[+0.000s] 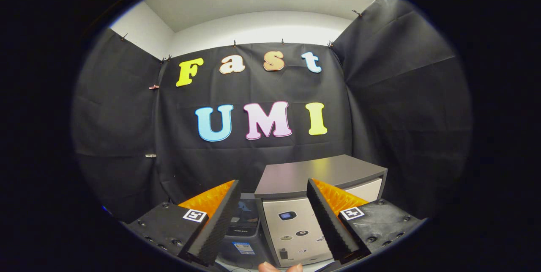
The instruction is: Put the clothes into the washing machine and then close the washing machine lid.
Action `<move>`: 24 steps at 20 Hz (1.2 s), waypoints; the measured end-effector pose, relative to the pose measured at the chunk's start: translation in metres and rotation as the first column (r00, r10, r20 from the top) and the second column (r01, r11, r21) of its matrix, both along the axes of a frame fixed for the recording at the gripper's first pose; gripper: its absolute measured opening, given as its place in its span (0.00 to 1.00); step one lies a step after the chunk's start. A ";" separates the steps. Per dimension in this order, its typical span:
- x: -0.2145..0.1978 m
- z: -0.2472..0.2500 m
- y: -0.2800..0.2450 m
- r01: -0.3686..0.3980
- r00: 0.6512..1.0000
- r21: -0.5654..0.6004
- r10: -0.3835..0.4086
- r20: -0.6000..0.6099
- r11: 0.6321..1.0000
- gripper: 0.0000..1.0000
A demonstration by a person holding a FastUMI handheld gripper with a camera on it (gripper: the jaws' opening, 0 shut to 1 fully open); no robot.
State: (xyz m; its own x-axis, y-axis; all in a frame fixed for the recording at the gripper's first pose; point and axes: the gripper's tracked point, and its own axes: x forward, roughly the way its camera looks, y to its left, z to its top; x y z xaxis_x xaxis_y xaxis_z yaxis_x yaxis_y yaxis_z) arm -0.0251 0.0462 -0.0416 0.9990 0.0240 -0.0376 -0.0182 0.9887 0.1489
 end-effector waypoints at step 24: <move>0.011 -0.002 0.040 -0.046 0.999 -0.017 0.046 -0.017 0.999 0.99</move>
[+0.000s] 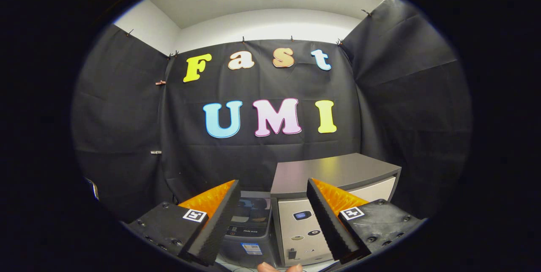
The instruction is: Put the clothes into the washing machine and then close the washing machine lid.
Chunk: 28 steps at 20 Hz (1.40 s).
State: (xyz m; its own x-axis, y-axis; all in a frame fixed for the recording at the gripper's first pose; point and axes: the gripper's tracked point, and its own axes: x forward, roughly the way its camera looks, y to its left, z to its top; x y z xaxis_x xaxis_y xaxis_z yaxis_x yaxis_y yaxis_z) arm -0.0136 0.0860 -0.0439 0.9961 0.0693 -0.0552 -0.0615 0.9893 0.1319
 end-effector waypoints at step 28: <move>-0.004 0.002 0.002 -0.008 1.000 -0.011 0.008 -0.004 1.000 0.98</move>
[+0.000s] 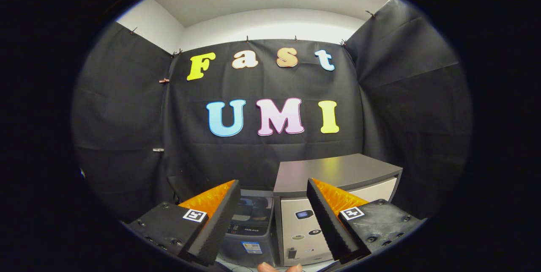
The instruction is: Put the clothes into the washing machine and then close the washing machine lid.
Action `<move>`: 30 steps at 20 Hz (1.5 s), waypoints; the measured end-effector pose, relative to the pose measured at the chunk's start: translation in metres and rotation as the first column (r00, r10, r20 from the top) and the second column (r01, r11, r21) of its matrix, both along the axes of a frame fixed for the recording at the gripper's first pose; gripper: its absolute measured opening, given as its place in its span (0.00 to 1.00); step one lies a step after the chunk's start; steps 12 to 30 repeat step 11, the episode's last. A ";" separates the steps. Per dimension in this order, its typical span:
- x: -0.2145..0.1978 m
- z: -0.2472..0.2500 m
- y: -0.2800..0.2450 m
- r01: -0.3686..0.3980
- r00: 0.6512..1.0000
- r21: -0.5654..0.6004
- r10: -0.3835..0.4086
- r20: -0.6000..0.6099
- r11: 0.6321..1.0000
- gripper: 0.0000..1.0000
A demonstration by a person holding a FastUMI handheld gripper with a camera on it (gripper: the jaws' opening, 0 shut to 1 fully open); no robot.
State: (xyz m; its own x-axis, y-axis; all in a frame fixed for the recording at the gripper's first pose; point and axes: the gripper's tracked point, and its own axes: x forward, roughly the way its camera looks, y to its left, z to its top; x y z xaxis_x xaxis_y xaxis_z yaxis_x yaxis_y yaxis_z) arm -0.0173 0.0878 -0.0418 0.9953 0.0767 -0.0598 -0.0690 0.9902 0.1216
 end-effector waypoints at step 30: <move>0.013 -0.019 -0.019 0.084 0.995 -0.013 -0.085 -0.061 0.996 0.99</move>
